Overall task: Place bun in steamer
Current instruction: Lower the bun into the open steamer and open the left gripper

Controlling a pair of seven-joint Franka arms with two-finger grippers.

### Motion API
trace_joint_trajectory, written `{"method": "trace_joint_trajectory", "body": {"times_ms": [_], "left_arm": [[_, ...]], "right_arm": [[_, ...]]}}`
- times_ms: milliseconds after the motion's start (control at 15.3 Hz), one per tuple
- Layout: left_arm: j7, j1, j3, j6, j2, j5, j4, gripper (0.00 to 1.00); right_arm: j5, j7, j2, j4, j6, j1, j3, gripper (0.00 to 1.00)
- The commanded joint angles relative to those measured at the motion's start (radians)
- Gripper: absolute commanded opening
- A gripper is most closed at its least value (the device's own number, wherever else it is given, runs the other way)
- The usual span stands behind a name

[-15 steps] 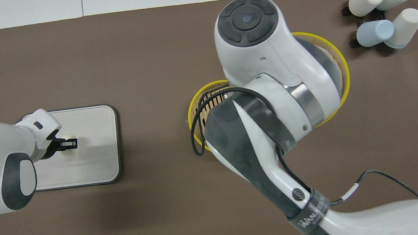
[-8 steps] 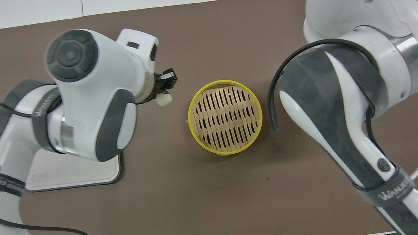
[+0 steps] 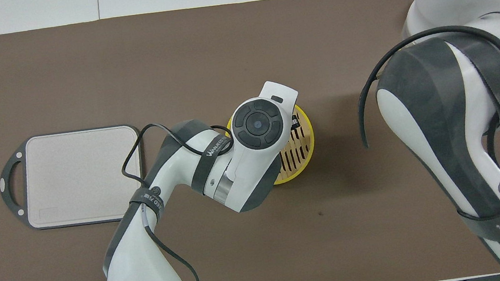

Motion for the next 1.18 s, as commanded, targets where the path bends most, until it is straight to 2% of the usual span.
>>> {"method": "trace_joint_trajectory", "body": {"times_ms": [0,65,131,196,262,458,589,786,982,1113], "left_arm": [[-0.006,-0.007,0.015,0.032,-0.001,0.021,-0.019,0.24],[-0.006,-0.007,0.015,0.040,0.002,0.021,-0.019,0.30],[-0.008,-0.007,0.015,0.043,0.002,0.021,-0.021,0.48],[-0.009,-0.007,0.015,0.042,0.002,0.021,-0.021,0.82],[-0.012,-0.007,0.015,0.036,0.002,0.021,-0.021,1.00],[-0.035,-0.005,0.015,-0.004,-0.016,0.021,-0.021,1.00],[-0.021,0.022,0.016,-0.099,-0.096,0.021,-0.025,1.00],[0.090,0.143,0.018,-0.329,-0.249,0.021,-0.030,1.00],[0.363,0.342,0.021,-0.547,-0.381,0.020,-0.015,1.00],[0.553,0.454,0.024,-0.657,-0.440,0.023,0.004,1.00]], "right_arm": [[-0.013,-0.012,-0.031,-0.032,0.008,-0.008,0.011,0.00],[-0.013,-0.009,-0.031,-0.032,0.008,-0.006,0.011,0.00],[-0.013,-0.007,-0.031,-0.032,0.008,-0.006,0.011,0.00],[-0.011,-0.006,-0.031,-0.032,0.009,-0.004,0.012,0.00],[-0.011,-0.006,-0.031,-0.032,0.014,-0.003,0.012,0.00],[-0.007,-0.004,-0.031,-0.032,0.022,0.000,0.012,0.00],[-0.004,-0.002,-0.031,-0.032,0.023,0.002,0.012,0.00],[0.008,0.014,-0.032,-0.042,0.043,0.002,0.012,0.00],[0.059,0.059,-0.035,-0.055,0.092,0.008,0.015,0.00],[0.065,0.167,-0.024,-0.058,0.141,0.073,0.024,0.00]]}}
